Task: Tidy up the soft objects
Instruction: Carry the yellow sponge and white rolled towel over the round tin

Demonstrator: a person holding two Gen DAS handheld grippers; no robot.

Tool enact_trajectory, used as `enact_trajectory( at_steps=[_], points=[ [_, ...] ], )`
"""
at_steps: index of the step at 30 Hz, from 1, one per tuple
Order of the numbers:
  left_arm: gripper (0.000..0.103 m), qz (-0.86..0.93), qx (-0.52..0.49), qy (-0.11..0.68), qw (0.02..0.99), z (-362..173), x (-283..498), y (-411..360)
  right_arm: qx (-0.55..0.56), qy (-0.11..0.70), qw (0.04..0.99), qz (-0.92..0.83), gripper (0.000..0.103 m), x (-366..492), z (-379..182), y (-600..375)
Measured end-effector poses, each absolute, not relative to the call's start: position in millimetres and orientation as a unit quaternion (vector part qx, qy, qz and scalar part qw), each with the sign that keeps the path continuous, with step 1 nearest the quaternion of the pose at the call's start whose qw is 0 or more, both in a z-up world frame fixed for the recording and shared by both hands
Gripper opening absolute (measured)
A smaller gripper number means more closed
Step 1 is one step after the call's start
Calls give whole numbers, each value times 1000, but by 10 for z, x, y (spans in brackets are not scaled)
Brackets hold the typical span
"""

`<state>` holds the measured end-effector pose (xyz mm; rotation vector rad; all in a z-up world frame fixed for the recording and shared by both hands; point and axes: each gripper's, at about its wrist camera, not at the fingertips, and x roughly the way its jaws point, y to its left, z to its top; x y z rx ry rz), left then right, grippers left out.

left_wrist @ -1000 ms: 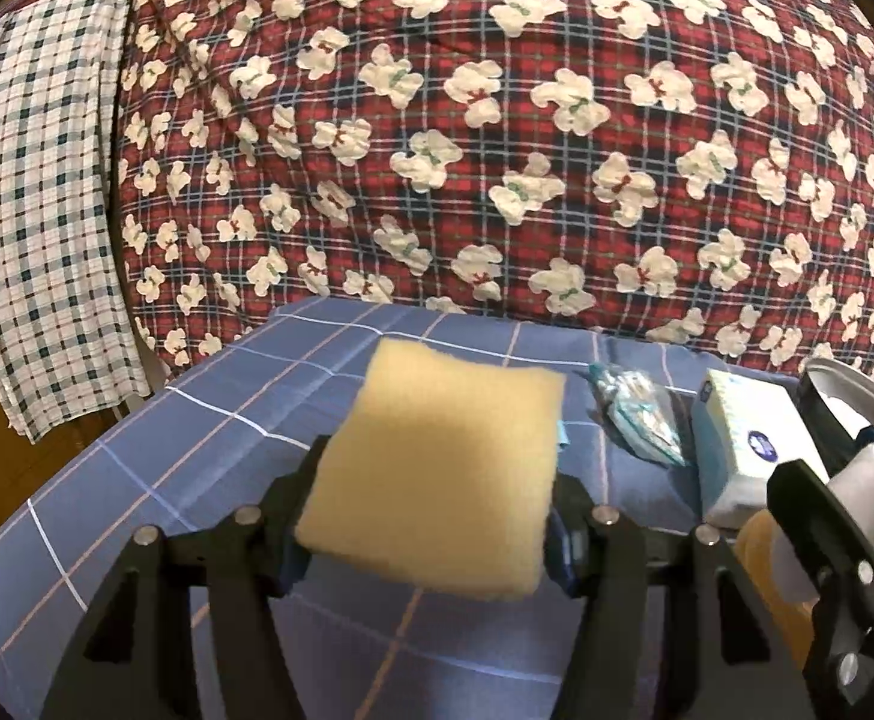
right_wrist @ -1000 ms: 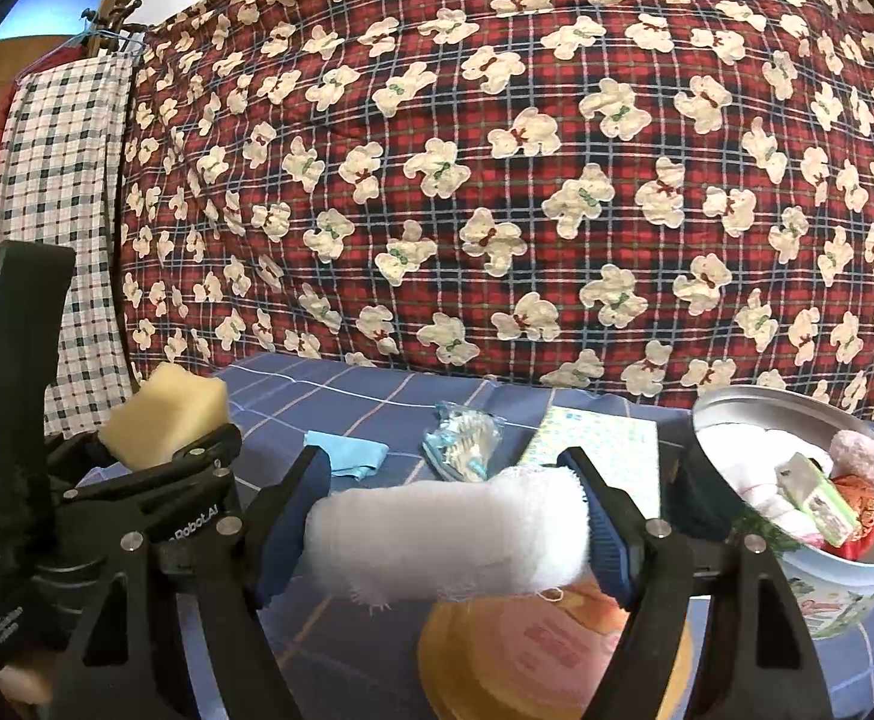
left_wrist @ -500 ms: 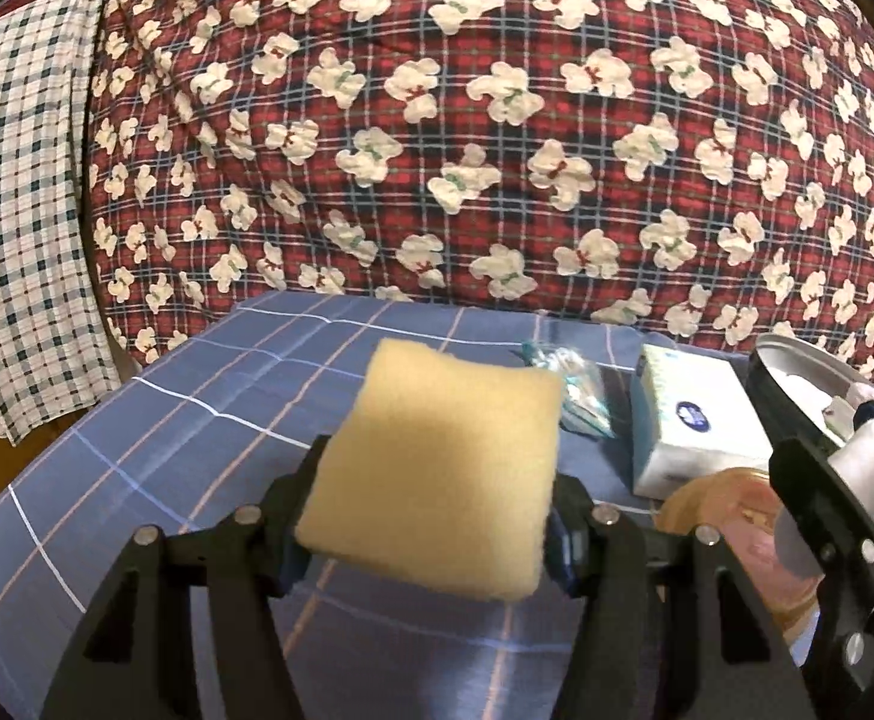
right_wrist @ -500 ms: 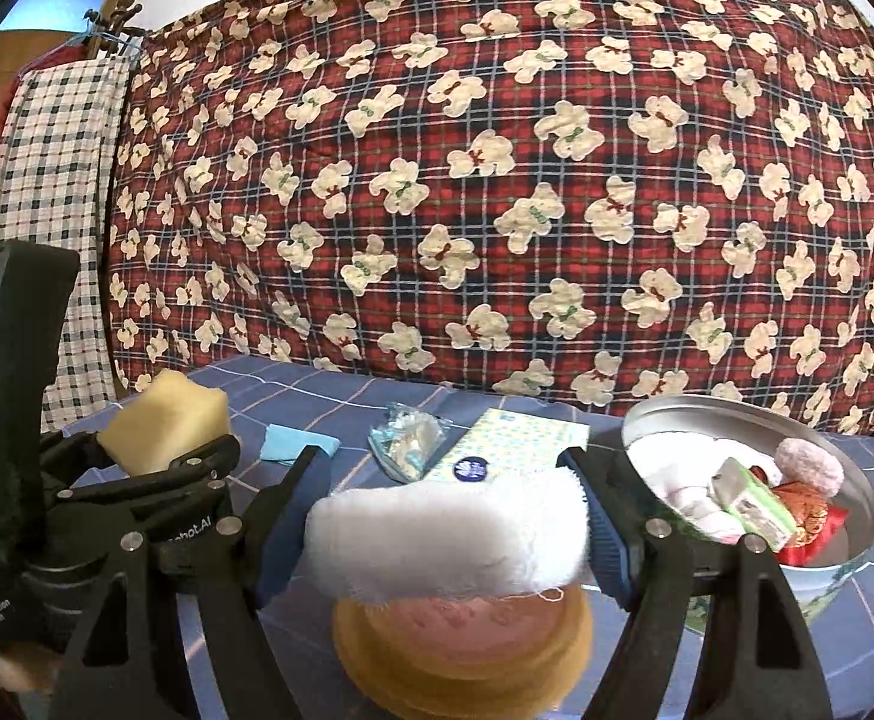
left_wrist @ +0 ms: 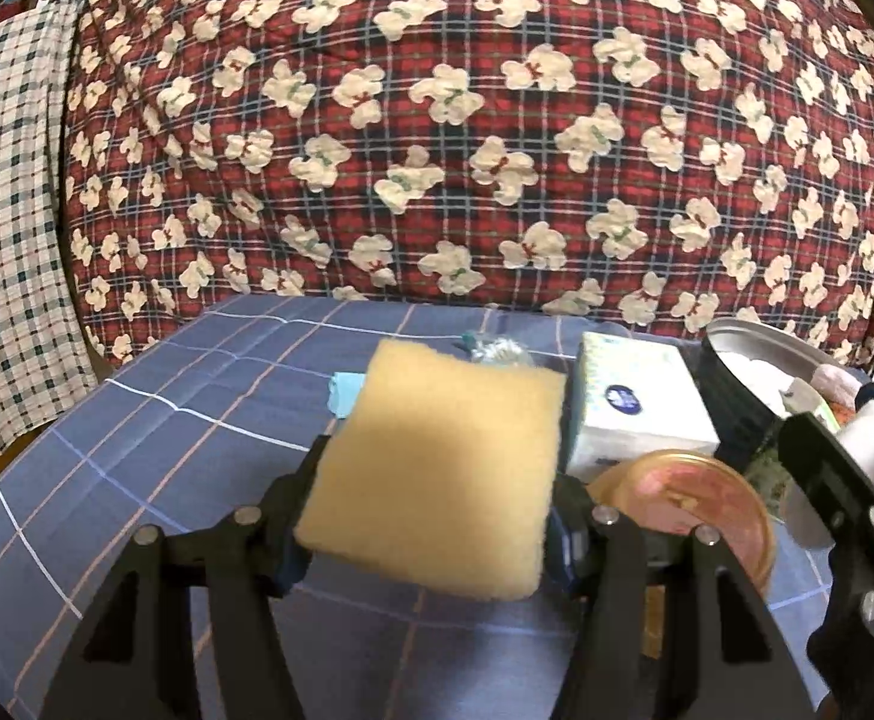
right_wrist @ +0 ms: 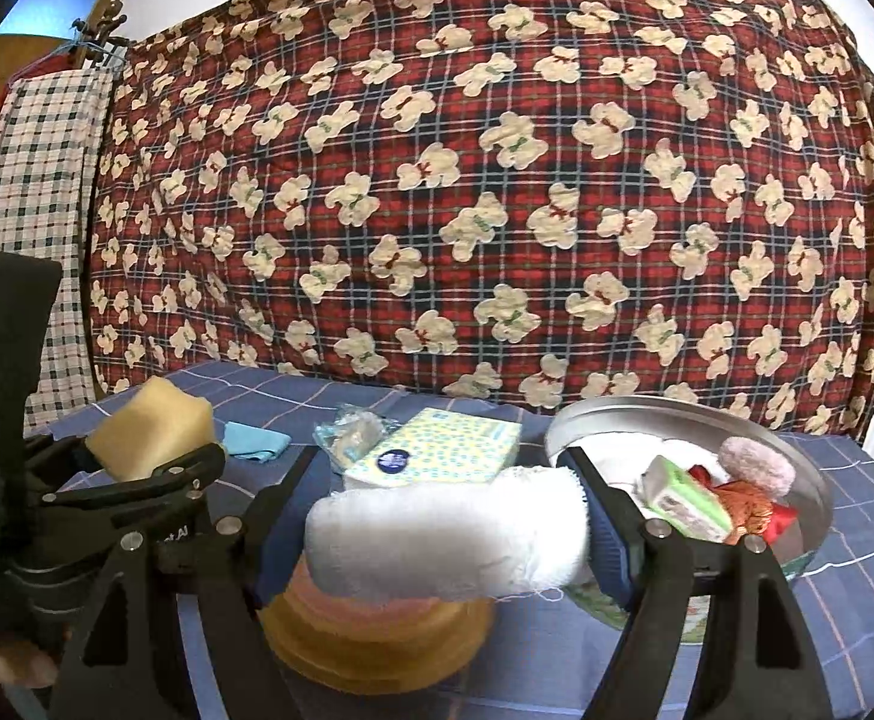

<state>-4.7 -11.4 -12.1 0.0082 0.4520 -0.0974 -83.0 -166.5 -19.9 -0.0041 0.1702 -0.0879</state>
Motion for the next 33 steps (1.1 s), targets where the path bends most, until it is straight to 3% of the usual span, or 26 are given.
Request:
enact_trajectory(
  at_steps=[33],
  points=[
    [60,-142,41,213,966,-102,-377,-1255,4,64,984,-164,80,-1241,-221,-2893]
  ],
)
